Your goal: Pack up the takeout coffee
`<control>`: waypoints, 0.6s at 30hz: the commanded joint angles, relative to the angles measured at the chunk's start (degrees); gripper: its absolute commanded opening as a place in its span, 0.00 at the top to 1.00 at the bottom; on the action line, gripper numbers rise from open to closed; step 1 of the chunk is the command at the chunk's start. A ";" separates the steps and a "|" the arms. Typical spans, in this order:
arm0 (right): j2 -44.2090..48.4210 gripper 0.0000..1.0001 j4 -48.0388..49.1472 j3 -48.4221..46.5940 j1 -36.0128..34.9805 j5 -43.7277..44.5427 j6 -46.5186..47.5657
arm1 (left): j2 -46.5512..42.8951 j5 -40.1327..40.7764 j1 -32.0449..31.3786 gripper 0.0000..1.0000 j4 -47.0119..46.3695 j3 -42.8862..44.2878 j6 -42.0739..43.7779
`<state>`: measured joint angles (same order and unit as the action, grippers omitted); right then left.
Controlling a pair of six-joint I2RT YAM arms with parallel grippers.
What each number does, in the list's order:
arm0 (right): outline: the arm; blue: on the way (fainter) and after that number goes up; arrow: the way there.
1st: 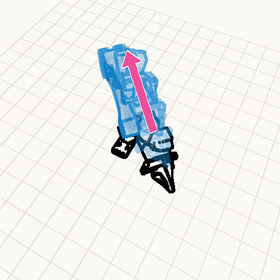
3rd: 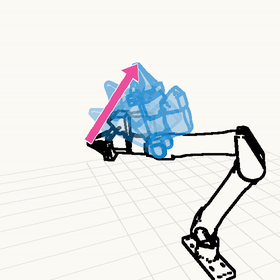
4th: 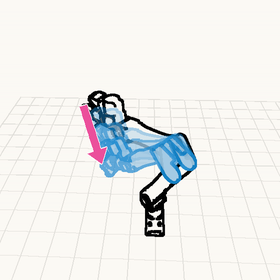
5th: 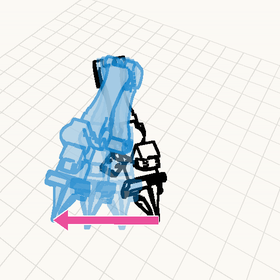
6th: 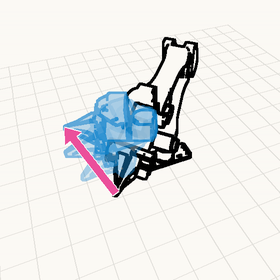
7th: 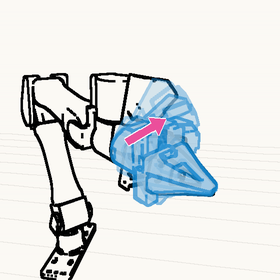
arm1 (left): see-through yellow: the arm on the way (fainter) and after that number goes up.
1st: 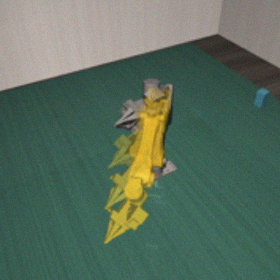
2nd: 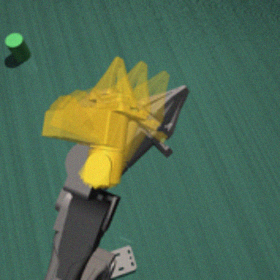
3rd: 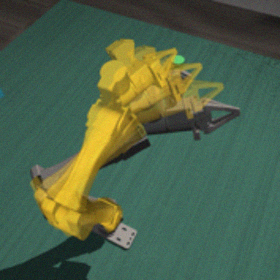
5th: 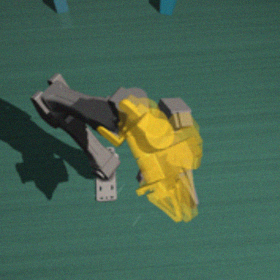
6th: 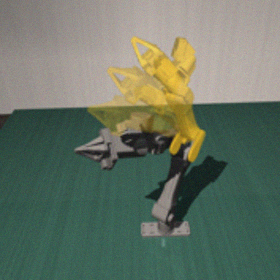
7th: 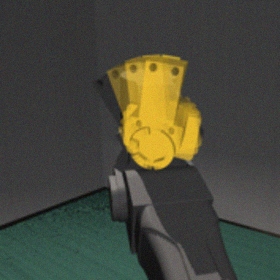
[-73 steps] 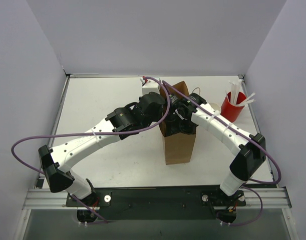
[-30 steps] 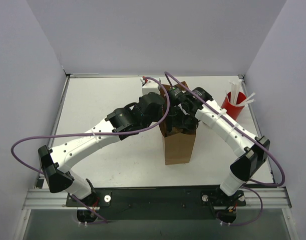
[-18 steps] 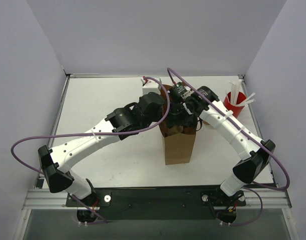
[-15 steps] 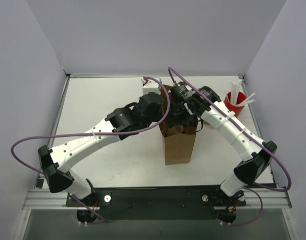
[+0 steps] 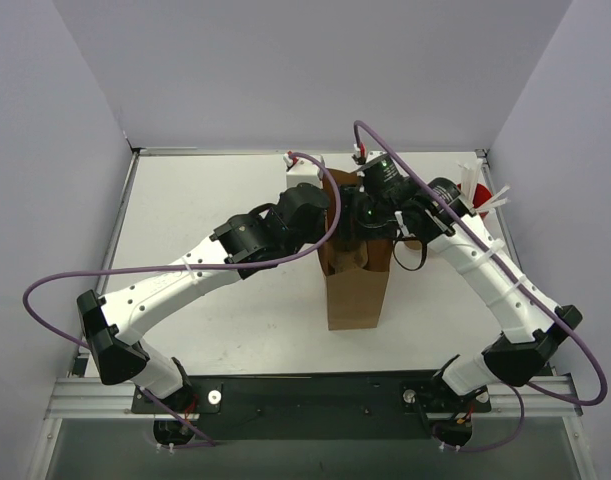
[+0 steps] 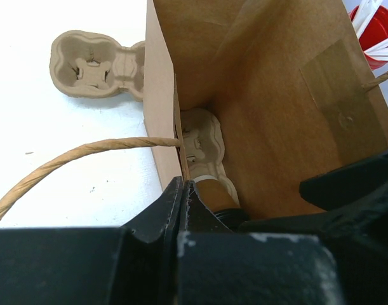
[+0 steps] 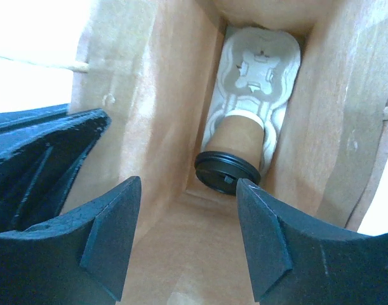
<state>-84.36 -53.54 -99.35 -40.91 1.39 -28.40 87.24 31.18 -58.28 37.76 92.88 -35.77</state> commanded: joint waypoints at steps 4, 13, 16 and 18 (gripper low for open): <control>3.50 0.43 4.58 -3.39 0.47 0.81 2.12 | 0.03 0.37 0.45 1.00 0.91 3.36 0.52; 4.29 0.41 7.22 -9.01 1.00 4.32 1.16 | -0.05 -0.24 0.71 1.00 1.35 3.80 0.53; 5.08 0.41 7.31 -11.30 1.88 7.12 1.33 | -0.32 -0.42 0.71 1.00 0.91 3.62 0.35; 6.21 0.41 7.40 -12.35 3.28 8.27 0.90 | -0.58 -0.33 0.71 1.00 0.48 3.54 0.26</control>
<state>-81.73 -47.40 -108.42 -39.66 4.51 -27.33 87.35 31.14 -57.95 39.62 94.00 -35.73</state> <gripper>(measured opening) 0.589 0.025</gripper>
